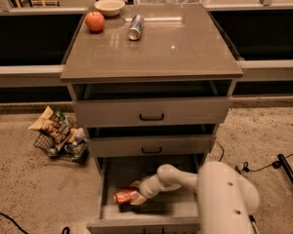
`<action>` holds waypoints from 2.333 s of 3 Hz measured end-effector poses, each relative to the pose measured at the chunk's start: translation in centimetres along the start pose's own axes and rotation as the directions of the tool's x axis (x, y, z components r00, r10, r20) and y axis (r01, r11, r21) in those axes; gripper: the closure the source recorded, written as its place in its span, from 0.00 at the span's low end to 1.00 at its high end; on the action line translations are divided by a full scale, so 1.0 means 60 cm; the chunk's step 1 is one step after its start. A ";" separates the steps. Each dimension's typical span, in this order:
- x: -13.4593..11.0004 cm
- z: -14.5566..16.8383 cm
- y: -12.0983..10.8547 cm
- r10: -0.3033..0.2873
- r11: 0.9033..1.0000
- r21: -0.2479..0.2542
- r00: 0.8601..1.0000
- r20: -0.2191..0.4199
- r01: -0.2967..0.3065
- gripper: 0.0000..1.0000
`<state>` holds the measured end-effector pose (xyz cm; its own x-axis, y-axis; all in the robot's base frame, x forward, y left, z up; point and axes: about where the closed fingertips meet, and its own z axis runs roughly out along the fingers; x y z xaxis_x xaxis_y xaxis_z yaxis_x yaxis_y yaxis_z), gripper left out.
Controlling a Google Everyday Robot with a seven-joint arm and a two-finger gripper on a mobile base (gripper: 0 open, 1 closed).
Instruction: Pick coke can from bottom drawer and place on counter
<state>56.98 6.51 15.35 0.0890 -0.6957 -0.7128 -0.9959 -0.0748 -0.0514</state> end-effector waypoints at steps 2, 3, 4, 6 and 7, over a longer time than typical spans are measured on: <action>-0.018 -0.210 0.091 -0.042 0.990 0.133 0.999 0.014 0.040 1.00; -0.018 -0.210 0.091 -0.042 0.990 0.133 0.999 0.014 0.040 1.00; -0.057 -0.249 0.092 -0.064 0.992 0.111 0.998 0.021 0.061 1.00; -0.214 -0.392 0.141 -0.135 0.982 0.129 0.989 -0.058 0.142 1.00; -0.236 -0.416 0.167 -0.178 0.977 0.102 0.979 -0.095 0.188 1.00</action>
Offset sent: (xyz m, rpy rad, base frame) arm -0.0755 -0.1367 0.1460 0.0072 -0.1763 -0.1040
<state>46.17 -2.21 42.42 0.2665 -0.7357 -0.6227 -0.9580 -0.1311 -0.2552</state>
